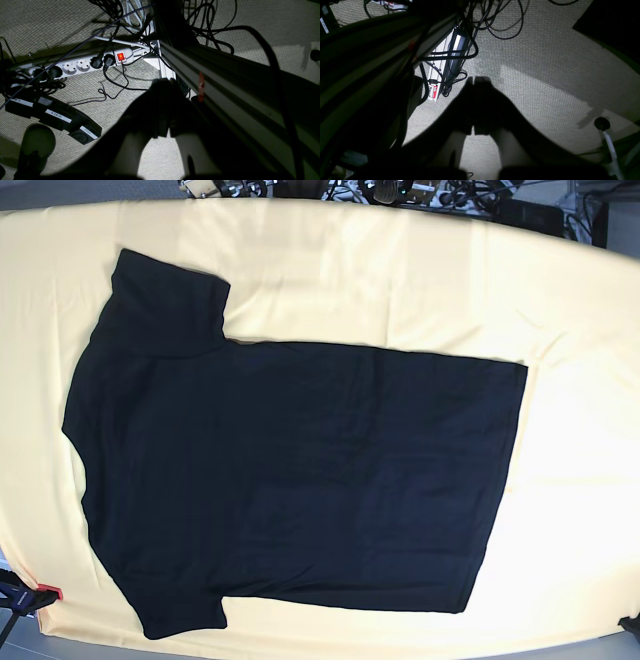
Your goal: Fold the T-shirt properly
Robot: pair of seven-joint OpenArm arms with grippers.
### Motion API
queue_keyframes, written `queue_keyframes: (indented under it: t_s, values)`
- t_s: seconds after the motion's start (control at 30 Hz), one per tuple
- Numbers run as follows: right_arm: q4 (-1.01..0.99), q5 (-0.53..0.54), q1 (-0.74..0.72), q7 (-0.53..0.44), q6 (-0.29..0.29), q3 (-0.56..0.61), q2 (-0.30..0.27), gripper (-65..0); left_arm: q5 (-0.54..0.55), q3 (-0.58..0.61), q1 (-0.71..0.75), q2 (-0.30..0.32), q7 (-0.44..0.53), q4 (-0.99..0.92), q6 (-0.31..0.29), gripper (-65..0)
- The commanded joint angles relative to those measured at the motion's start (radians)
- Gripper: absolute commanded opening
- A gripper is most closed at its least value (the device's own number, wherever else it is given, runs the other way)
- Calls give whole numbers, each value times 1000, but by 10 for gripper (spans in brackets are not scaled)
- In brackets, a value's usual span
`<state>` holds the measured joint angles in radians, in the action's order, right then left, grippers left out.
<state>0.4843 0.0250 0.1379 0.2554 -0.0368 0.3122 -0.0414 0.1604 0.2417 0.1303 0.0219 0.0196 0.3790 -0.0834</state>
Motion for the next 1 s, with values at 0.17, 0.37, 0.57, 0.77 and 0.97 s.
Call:
queue_keyframes:
  t_s: [0.17, 0.37, 0.57, 0.77, 0.97]
  values:
    - [18, -11, -16, 8, -11, -3, -7, -650, 1, 1, 2, -2, -17, 7, -20, -650]
    - [45, -50, 44, 132, -176, -3, -40, -650, -82, 1, 47, -2, -226, 105, -117, -650]
    - [229, -48, 261, 127, -264, -3, -106, -650, -74, 10, 212, 15, -236, 263, -115, -650]
    - [531, -48, 517, 151, -277, -3, -166, -650, -69, 132, 400, 116, -322, 523, -114, -650]
    - [884, -48, 761, 234, -256, -3, -234, -650, -66, 196, 620, 270, -381, 875, -84, -650]
